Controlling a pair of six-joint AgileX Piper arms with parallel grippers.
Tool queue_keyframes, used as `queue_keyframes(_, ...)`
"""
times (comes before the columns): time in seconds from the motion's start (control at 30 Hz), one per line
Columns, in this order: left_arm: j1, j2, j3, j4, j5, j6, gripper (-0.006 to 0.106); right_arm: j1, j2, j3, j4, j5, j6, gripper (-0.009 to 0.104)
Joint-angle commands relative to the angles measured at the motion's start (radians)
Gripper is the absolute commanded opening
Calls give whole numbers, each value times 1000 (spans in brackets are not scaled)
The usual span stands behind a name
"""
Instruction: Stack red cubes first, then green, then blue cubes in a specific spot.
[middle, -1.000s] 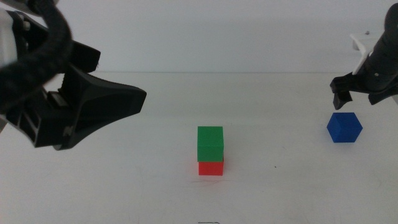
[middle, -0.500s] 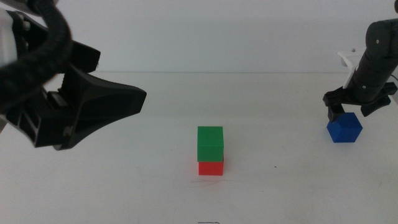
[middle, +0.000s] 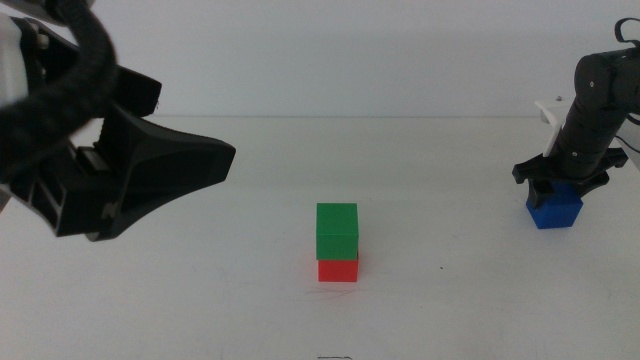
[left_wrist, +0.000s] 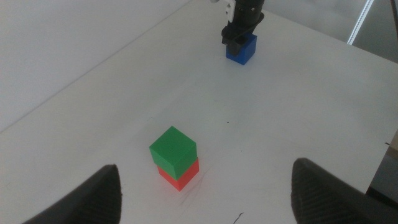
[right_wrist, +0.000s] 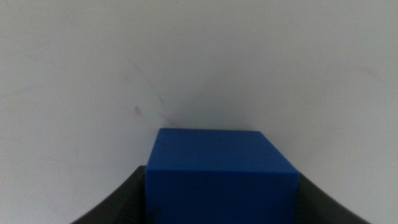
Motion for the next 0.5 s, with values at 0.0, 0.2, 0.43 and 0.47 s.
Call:
queue_keyframes(0.0, -1, -6, -24, -38, -62, -2, 94, 1, -89, -27, -16, 20, 12, -2)
queue_keyframes(0.2, -1, -6, -24, -38, -62, -2, 94, 132, -327, 168, -87, 2, 256, -1)
queue_keyframes(0.43, -1, 0, -24, -38, -62, -2, 94, 452, -459, 81, -290, 238, 544, -1)
queue_keyframes(0.47, -1, 0, -24, -38, -62, -2, 94, 483, -449, 42, -305, 277, 555, -1)
